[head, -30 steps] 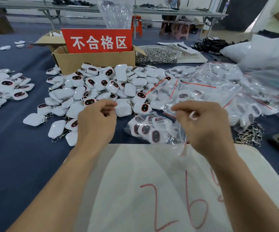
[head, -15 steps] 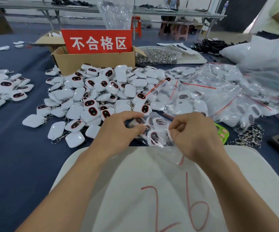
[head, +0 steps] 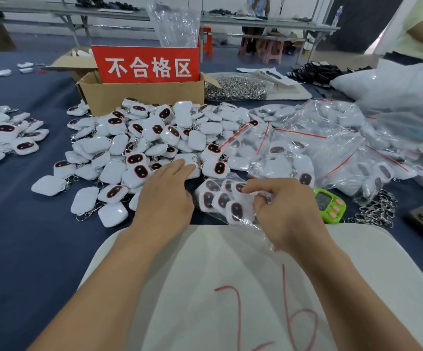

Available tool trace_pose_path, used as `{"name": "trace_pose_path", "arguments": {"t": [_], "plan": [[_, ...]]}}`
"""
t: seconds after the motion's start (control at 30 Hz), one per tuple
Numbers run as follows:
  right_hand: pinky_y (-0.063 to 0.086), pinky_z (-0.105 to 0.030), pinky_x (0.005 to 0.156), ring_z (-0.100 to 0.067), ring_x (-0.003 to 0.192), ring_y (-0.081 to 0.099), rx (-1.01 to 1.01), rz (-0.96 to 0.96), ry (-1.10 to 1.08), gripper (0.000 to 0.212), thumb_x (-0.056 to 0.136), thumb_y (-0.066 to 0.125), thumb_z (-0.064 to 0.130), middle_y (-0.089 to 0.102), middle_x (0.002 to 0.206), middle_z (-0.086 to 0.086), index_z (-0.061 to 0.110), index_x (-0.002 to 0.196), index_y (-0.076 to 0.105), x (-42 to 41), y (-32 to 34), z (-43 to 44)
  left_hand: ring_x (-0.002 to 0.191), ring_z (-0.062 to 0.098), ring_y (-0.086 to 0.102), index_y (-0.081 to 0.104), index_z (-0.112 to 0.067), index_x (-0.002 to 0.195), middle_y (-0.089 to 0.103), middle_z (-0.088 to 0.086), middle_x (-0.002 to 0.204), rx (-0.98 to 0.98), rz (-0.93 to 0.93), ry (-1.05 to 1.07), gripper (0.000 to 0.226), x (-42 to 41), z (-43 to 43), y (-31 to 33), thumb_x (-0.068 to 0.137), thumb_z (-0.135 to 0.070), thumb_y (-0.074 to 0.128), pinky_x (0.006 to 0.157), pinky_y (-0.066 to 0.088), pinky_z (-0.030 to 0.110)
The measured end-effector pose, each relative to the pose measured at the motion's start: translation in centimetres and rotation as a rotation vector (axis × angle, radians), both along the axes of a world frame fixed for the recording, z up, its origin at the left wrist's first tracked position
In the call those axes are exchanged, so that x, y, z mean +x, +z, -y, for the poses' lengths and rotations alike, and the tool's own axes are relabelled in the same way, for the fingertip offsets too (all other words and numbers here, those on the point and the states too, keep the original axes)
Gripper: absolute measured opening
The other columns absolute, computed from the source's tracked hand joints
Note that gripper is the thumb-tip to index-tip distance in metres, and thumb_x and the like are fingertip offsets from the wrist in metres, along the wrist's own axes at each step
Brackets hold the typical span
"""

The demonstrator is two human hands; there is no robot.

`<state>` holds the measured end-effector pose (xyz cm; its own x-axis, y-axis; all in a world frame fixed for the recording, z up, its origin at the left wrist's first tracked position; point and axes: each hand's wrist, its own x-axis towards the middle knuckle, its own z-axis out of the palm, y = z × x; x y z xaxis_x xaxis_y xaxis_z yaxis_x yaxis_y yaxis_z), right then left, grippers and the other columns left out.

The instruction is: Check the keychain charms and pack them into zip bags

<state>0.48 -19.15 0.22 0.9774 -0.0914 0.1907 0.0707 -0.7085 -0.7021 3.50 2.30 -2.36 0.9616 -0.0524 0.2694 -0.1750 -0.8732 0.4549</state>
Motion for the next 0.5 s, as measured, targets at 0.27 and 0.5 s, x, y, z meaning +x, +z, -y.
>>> {"name": "trace_pose_path", "arguments": {"t": [0.27,0.5], "plan": [[0.038,-0.01,0.042,-0.005,0.036,0.05,0.102,0.082,-0.04,0.041,0.09,0.057,0.006,0.078,0.088,0.01,0.041,0.081,0.074,-0.1,0.4,-0.1,0.115,0.027,0.049,0.059,-0.025,0.142,0.057,0.002,0.121,0.122,0.048,0.076,0.043,0.1,-0.1,0.0,0.1,-0.025,0.054,0.105,0.034,0.038],[0.045,-0.011,0.052,-0.009,0.059,0.064,0.128,0.148,-0.069,0.043,0.089,0.058,0.001,0.075,0.071,0.011,0.039,0.079,0.076,0.0,0.7,0.1,0.081,0.023,0.047,0.066,-0.015,0.087,0.053,-0.005,0.082,-0.096,0.248,0.232,0.027,-0.1,0.2,1.1,0.105,-0.022,0.047,0.073,0.026,0.032]]}}
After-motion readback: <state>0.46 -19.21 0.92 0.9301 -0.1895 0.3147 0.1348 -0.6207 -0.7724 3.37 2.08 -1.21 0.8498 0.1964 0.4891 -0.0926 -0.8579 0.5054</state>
